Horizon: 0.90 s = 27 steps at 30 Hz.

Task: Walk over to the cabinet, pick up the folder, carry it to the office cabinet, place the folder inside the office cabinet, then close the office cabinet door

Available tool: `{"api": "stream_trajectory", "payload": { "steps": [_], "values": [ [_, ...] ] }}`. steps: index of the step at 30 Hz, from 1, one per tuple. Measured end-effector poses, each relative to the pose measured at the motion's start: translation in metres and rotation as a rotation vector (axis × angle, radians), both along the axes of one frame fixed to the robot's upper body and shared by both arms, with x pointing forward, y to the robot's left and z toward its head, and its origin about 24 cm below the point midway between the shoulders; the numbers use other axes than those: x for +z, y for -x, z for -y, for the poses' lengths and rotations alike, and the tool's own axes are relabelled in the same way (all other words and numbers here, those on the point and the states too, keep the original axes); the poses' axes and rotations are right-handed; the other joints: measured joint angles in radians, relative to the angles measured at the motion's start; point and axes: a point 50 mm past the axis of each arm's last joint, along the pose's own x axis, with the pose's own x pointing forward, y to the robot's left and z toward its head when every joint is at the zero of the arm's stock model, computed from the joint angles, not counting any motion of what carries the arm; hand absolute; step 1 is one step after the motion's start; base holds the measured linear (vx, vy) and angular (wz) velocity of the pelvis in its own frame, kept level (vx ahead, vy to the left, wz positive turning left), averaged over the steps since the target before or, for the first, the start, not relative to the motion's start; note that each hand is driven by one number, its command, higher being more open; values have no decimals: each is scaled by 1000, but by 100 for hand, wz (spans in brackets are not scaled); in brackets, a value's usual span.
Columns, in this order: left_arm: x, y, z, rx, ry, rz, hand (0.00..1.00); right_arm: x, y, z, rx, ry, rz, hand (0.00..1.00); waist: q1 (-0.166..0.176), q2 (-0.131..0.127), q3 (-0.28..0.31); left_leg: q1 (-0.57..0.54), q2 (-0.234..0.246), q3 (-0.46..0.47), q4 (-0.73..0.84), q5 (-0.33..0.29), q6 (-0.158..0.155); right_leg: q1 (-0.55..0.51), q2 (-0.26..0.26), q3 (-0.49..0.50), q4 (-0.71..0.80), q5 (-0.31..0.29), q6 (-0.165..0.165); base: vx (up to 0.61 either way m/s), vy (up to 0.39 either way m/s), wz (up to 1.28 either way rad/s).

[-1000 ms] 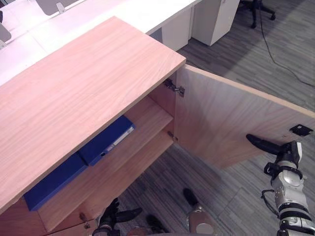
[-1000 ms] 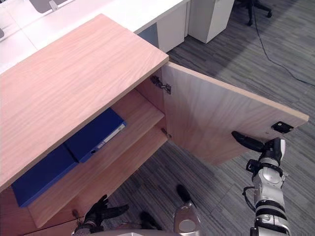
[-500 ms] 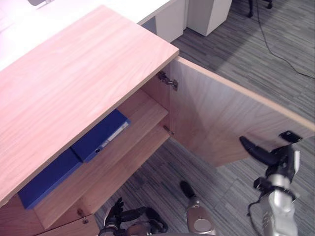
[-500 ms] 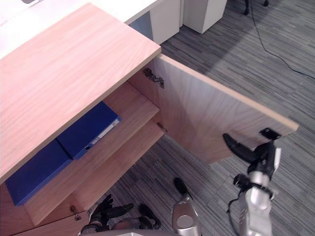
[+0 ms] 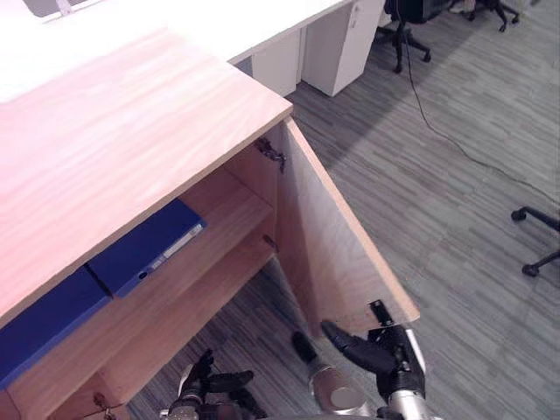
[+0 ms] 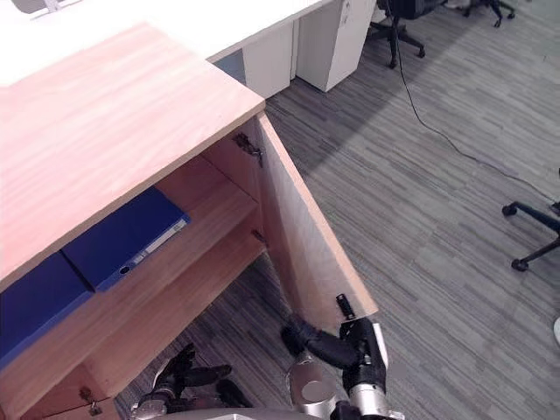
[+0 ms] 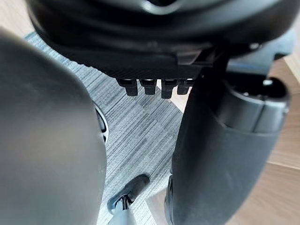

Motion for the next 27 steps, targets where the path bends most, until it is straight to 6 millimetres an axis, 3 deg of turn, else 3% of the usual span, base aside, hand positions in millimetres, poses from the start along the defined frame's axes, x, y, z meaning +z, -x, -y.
{"api": "stream_trajectory", "payload": {
  "steps": [3, 8, 10, 12, 13, 16, 19, 23, 27],
  "values": [
    [1, -8, 1, -25, -6, 6, 100, -1, -3, -8, 66, -9, -5, 100, 38, -13, -7, -18, -26, -93, -29, 31, 6, 11, -24, -91, 16, -24, -6, -59, -35, 85],
    [5, -15, 4, -7, -11, 42, 100, 7, -42, -27, 238, 59, 139, 100, 112, -15, -15, -45, -88, -256, -157, 147, 17, 15, -75, -264, 35, -49, -18, -45, -38, 110],
    [6, -18, 5, -3, -13, 52, 100, 9, -84, -24, 240, 144, 226, 100, 152, -10, -21, -38, -115, -331, -269, 230, 26, 15, -91, -338, 29, -50, -19, -45, -3, 105],
    [5, -17, 6, 14, -7, 47, 100, 10, -114, -16, 193, 215, 262, 100, 163, 4, -29, -26, -131, -391, -351, 296, 33, 30, -97, -415, 20, -55, -15, -13, 7, 119],
    [5, -17, 5, 26, -3, 46, 100, 11, -124, -12, 165, 241, 271, 100, 167, 6, -28, -33, -131, -411, -351, 305, 34, 37, -97, -440, 18, -57, -14, 6, 20, 116],
    [8, -21, 3, 83, 13, 76, 100, 16, -165, 9, 1, 306, 281, 100, 224, 16, -22, -39, -135, -464, -351, 322, 36, 70, -104, -495, 15, -64, -11, -15, 34, 65],
    [8, -15, -6, 106, -7, 59, 100, 11, -168, 15, -85, 309, 258, 100, 210, 26, -18, -48, -140, -483, -351, 324, 34, 72, -106, -500, 13, -64, -9, -17, 29, 15],
    [6, -13, 0, 111, 9, 52, 100, 13, -185, 49, -212, 338, 232, 100, 209, 63, -19, -65, -152, -539, -351, 324, 34, 85, -106, -524, -7, -68, -4, -19, 16, 34],
    [6, -10, 0, 142, 19, 60, 100, 2, -180, 53, -221, 318, 197, 100, 218, 81, -20, -83, -157, -580, -351, 324, 33, 89, -101, -564, -10, -68, -4, -11, -20, 32]
  ]
}}
